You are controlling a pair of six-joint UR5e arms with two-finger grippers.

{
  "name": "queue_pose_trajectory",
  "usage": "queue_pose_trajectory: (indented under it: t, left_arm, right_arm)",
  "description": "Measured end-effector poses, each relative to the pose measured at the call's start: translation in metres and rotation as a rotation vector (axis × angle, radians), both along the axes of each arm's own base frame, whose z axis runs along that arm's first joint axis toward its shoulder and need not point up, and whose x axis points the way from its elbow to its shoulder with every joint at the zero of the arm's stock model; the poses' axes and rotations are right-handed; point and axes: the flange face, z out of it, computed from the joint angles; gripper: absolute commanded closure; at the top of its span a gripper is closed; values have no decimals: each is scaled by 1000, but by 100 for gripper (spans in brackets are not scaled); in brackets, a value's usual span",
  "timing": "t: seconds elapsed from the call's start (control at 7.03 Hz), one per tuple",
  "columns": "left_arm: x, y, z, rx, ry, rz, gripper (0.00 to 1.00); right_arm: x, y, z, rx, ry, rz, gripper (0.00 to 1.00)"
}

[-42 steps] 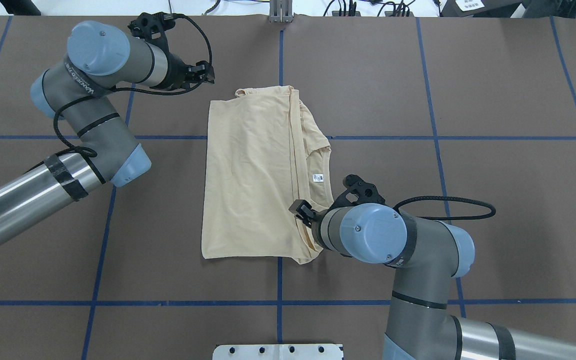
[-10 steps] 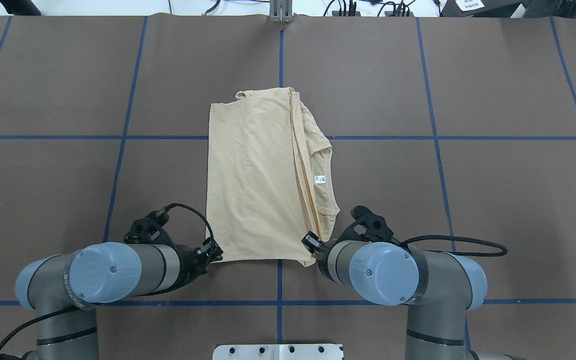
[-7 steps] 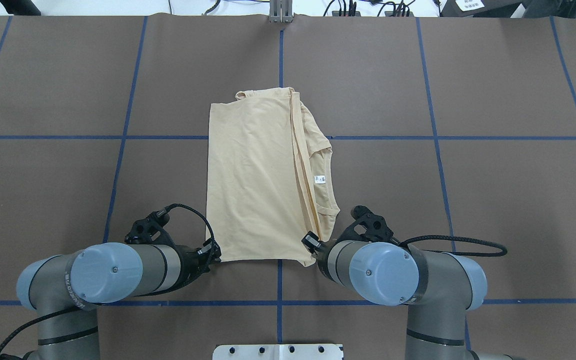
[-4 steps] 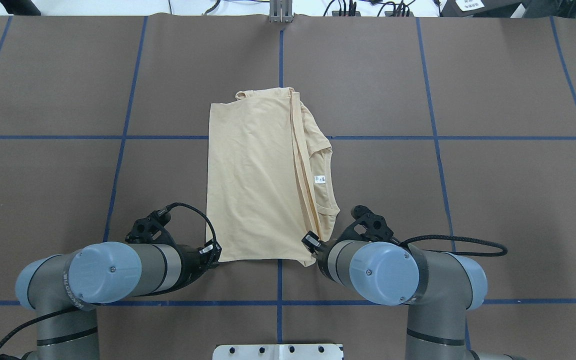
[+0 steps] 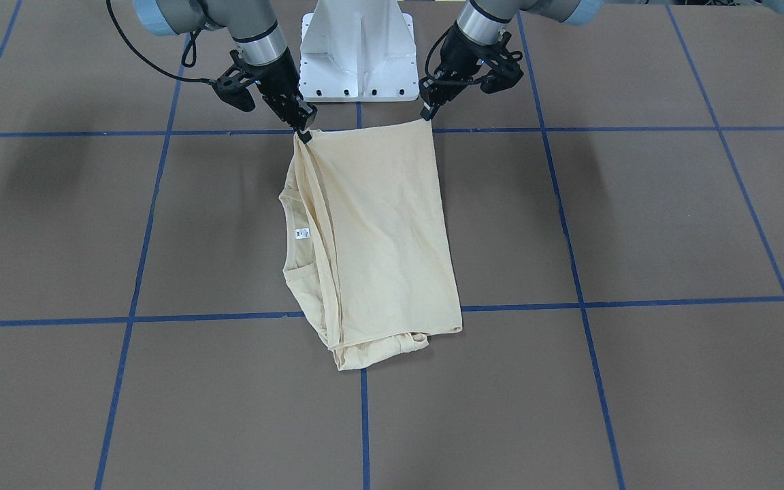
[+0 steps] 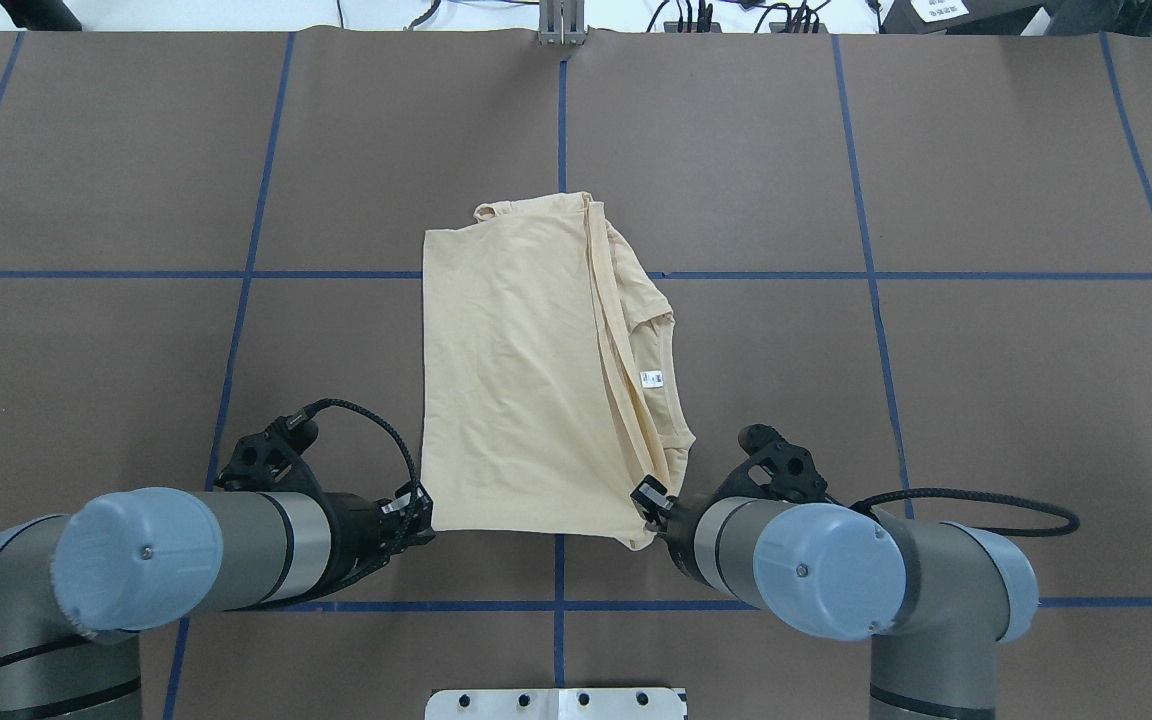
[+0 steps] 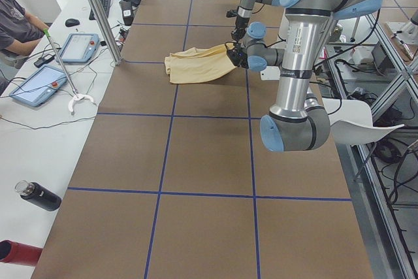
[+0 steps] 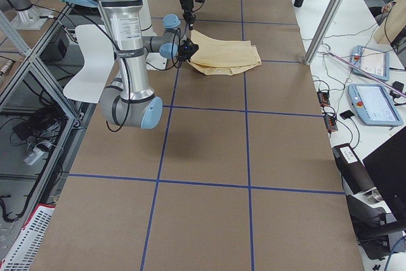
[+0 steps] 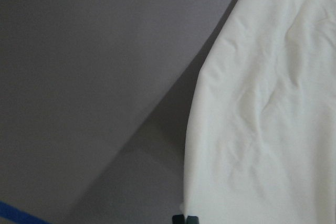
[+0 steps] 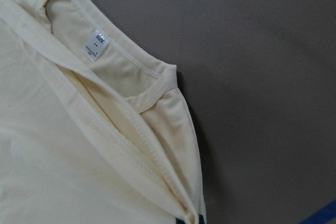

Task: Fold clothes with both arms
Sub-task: 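Lift the near edge with both grippers and fold it over the far half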

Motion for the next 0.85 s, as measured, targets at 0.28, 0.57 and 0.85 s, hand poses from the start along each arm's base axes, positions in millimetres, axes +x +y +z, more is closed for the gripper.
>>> queue_pose_trajectory:
  t: [0.28, 0.57, 0.85]
  left_arm:
    - [-21, 9, -23, 1, 21, 39, 100]
    - [-25, -43, -25, 87, -10, 4, 100]
    - [-26, -137, -11, 161, -84, -49, 100]
  right_arm:
    - [31, -3, -17, -29, -54, 36, 100]
    - [36, -74, -32, -68, -57, 102, 100]
    - [15, -176, -40, -106, -10, 135, 100]
